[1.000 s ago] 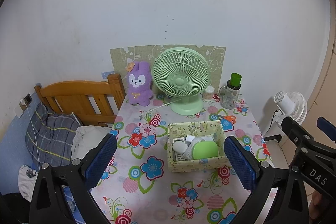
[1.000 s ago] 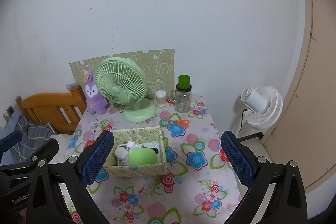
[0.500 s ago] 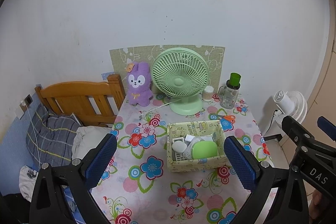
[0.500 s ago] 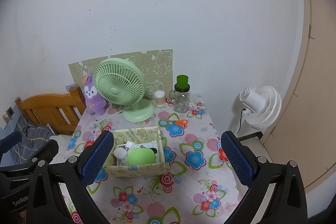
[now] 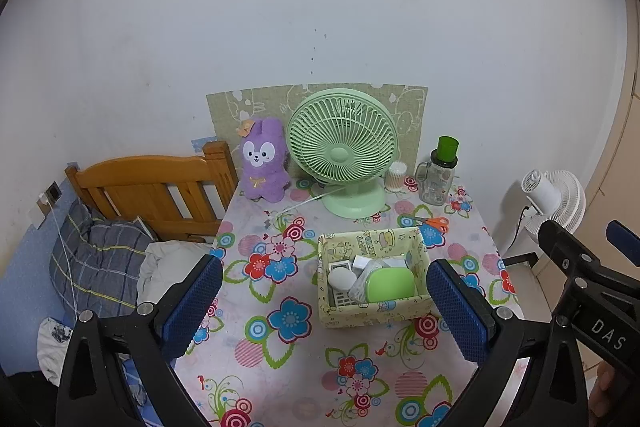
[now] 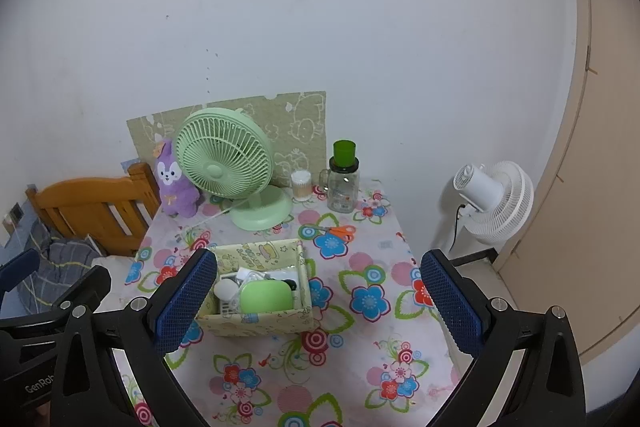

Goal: Organize rigid objects

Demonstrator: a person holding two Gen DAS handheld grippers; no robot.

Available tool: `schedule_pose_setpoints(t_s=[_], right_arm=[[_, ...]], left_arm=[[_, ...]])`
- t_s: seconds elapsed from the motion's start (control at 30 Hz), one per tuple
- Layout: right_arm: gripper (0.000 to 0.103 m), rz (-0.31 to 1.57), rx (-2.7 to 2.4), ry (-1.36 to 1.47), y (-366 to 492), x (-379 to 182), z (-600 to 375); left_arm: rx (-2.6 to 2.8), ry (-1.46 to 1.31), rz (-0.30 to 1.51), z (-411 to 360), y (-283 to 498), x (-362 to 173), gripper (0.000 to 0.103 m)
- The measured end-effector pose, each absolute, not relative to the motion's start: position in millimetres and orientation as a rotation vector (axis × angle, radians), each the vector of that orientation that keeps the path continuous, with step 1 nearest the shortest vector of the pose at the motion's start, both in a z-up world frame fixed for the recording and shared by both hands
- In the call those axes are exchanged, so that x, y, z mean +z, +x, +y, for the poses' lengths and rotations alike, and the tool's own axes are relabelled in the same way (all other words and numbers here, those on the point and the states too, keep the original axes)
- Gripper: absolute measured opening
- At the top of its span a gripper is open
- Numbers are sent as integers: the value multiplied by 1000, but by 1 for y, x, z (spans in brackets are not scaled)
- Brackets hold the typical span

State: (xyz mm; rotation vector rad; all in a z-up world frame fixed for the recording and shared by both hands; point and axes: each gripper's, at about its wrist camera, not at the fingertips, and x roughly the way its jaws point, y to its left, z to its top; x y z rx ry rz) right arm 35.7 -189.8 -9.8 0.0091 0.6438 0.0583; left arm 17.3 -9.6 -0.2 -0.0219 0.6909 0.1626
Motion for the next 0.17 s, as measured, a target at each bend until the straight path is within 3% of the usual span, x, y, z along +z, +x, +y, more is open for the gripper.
schedule_pose_setpoints(t_s=[0.17], right_arm=[[103, 645, 50, 3, 37, -11, -186]], left_arm=[[157, -29, 696, -6, 19, -2, 103]])
